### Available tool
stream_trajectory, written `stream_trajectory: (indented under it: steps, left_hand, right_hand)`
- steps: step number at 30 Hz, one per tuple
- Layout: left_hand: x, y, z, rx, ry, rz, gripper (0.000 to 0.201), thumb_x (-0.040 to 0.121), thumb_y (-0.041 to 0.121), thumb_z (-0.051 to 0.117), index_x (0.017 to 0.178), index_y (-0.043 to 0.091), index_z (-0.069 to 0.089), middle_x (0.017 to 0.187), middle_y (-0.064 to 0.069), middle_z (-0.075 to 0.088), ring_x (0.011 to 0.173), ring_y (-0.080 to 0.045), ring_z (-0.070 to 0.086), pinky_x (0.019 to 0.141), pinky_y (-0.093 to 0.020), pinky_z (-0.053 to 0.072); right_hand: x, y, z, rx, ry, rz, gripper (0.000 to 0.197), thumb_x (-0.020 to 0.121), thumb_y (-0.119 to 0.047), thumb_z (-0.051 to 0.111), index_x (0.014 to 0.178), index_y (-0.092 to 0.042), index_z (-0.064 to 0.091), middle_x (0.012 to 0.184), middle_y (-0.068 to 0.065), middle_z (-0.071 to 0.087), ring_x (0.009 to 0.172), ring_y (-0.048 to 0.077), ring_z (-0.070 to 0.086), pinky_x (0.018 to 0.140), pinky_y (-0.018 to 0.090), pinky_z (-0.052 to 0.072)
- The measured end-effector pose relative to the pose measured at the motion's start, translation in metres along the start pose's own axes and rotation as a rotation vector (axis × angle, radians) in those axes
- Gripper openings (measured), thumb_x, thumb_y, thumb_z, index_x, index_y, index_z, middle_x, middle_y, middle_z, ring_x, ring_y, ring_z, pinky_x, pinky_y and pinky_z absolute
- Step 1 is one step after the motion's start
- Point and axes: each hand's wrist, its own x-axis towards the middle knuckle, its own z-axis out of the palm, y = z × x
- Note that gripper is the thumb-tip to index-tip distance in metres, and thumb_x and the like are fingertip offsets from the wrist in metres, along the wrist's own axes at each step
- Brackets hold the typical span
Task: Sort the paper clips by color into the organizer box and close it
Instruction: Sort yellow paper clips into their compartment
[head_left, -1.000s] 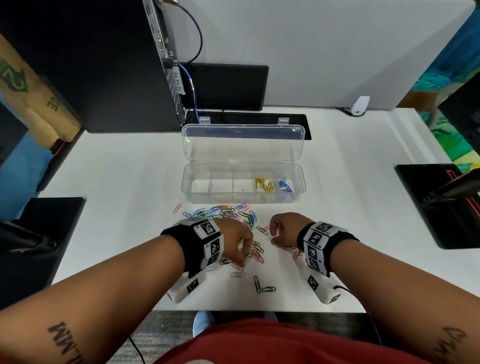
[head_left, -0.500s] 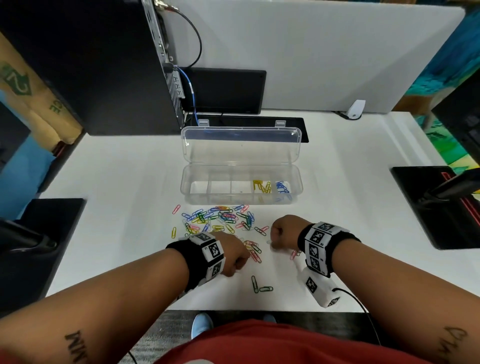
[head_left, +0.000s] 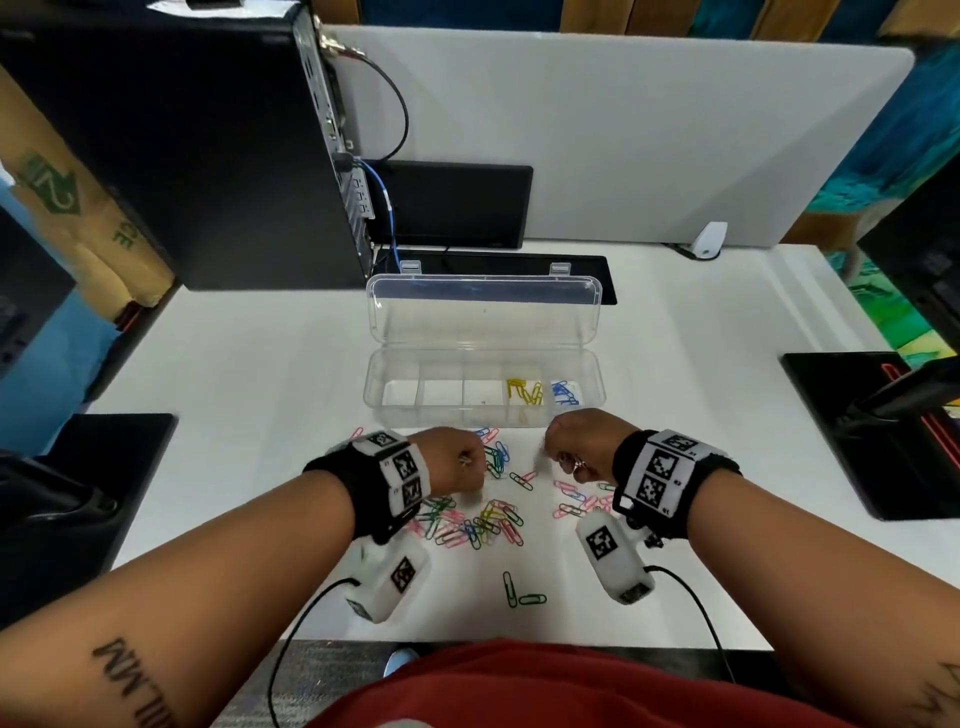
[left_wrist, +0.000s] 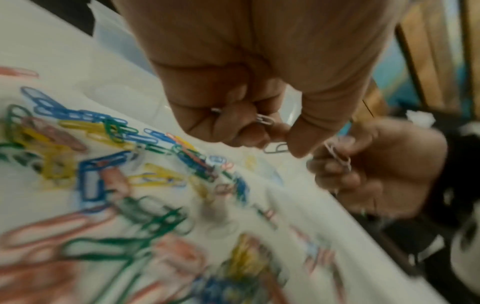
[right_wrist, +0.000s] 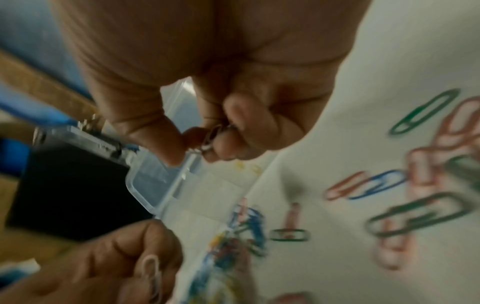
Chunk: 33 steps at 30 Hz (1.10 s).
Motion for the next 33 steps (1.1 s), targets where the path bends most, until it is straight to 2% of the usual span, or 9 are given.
stream_trajectory:
  steps: [3, 6, 10, 15, 17, 21, 23, 26, 33]
  left_hand:
    - [0.004, 0.003, -0.02, -0.341, 0.01, -0.096, 0.019, 0.089, 0.015, 0.054, 0.071, 0.022, 0.052, 0.077, 0.002, 0.058, 0.071, -0.013, 0.052, 0.065, -0.024, 0.043]
    - [0.009, 0.007, -0.031, -0.729, 0.143, -0.188, 0.026, 0.088, 0.002, 0.051, 0.065, 0.014, 0.049, 0.075, -0.011, 0.057, 0.057, -0.016, 0.045, 0.054, -0.025, 0.035]
    - [0.015, 0.014, -0.043, -0.913, 0.247, -0.225, 0.026, 0.084, -0.006, 0.05, 0.065, 0.011, 0.046, 0.067, -0.013, 0.054, 0.051, -0.016, 0.04, 0.046, -0.02, 0.031]
    - [0.022, 0.018, -0.053, -1.091, 0.192, -0.257, 0.021, 0.091, -0.005, 0.044, 0.084, 0.014, 0.051, 0.068, -0.01, 0.056, 0.055, -0.014, 0.051, 0.042, -0.015, 0.043]
    - [0.025, 0.02, -0.058, -1.189, 0.175, -0.266, 0.022, 0.095, -0.004, 0.038, 0.089, 0.011, 0.053, 0.072, -0.011, 0.054, 0.062, -0.018, 0.053, 0.044, -0.015, 0.049]
    - [0.036, 0.022, -0.063, -1.277, 0.192, -0.297, 0.009, 0.095, 0.01, 0.047, 0.1, 0.007, 0.054, 0.077, -0.01, 0.056, 0.066, -0.017, 0.055, 0.049, -0.019, 0.052]
    - [0.042, 0.021, -0.064, -1.295, 0.2, -0.323, 0.015, 0.096, 0.023, 0.05, 0.1, 0.009, 0.054, 0.078, -0.009, 0.054, 0.065, -0.017, 0.053, 0.05, -0.021, 0.051]
    - [0.048, 0.02, -0.066, -1.295, 0.188, -0.337, 0.028, 0.095, 0.037, 0.049, 0.102, 0.011, 0.056, 0.086, -0.009, 0.05, 0.067, -0.015, 0.049, 0.062, -0.024, 0.046]
    - [0.054, 0.018, -0.069, -1.295, 0.141, -0.319, 0.036, 0.095, 0.048, 0.042, 0.102, 0.016, 0.058, 0.101, -0.009, 0.046, 0.084, -0.017, 0.045, 0.069, -0.022, 0.043]
  right_hand:
    - [0.002, -0.012, -0.002, 0.222, -0.03, -0.011, 0.024, 0.087, 0.0, 0.05, 0.066, -0.012, 0.049, 0.067, 0.006, 0.053, 0.053, 0.013, 0.045, 0.041, 0.017, 0.033]
    - [0.003, -0.022, -0.005, 0.319, -0.081, -0.055, 0.027, 0.087, 0.003, 0.052, 0.065, -0.013, 0.046, 0.069, 0.008, 0.056, 0.053, 0.013, 0.048, 0.042, 0.017, 0.039]
    - [0.008, -0.033, -0.007, 0.405, -0.049, -0.102, 0.024, 0.086, 0.007, 0.054, 0.071, -0.012, 0.049, 0.07, 0.01, 0.06, 0.048, 0.011, 0.058, 0.044, 0.017, 0.047]
    - [0.018, -0.045, -0.005, 0.509, -0.067, -0.094, 0.018, 0.088, 0.007, 0.05, 0.086, -0.009, 0.058, 0.072, 0.011, 0.059, 0.053, 0.015, 0.06, 0.051, 0.02, 0.054]
    - [0.021, -0.051, -0.004, 0.58, -0.065, -0.077, 0.017, 0.091, 0.003, 0.045, 0.086, -0.005, 0.058, 0.076, 0.012, 0.058, 0.062, 0.018, 0.058, 0.054, 0.021, 0.055]
    - [0.028, -0.062, -0.005, 0.709, -0.103, -0.04, 0.022, 0.094, -0.002, 0.037, 0.085, 0.001, 0.057, 0.081, 0.012, 0.058, 0.073, 0.019, 0.057, 0.057, 0.019, 0.056]
    - [0.032, -0.065, -0.005, 0.713, -0.098, -0.022, 0.022, 0.093, -0.002, 0.035, 0.087, 0.001, 0.056, 0.083, 0.013, 0.059, 0.075, 0.019, 0.058, 0.057, 0.019, 0.056]
    - [0.038, -0.067, -0.005, 0.71, -0.107, 0.009, 0.023, 0.093, -0.004, 0.035, 0.09, 0.001, 0.057, 0.084, 0.013, 0.06, 0.075, 0.018, 0.058, 0.058, 0.02, 0.055]
    - [0.042, -0.068, -0.01, 0.779, -0.154, 0.08, 0.024, 0.089, -0.014, 0.036, 0.089, -0.001, 0.055, 0.08, 0.014, 0.056, 0.071, 0.02, 0.055, 0.055, 0.021, 0.055]
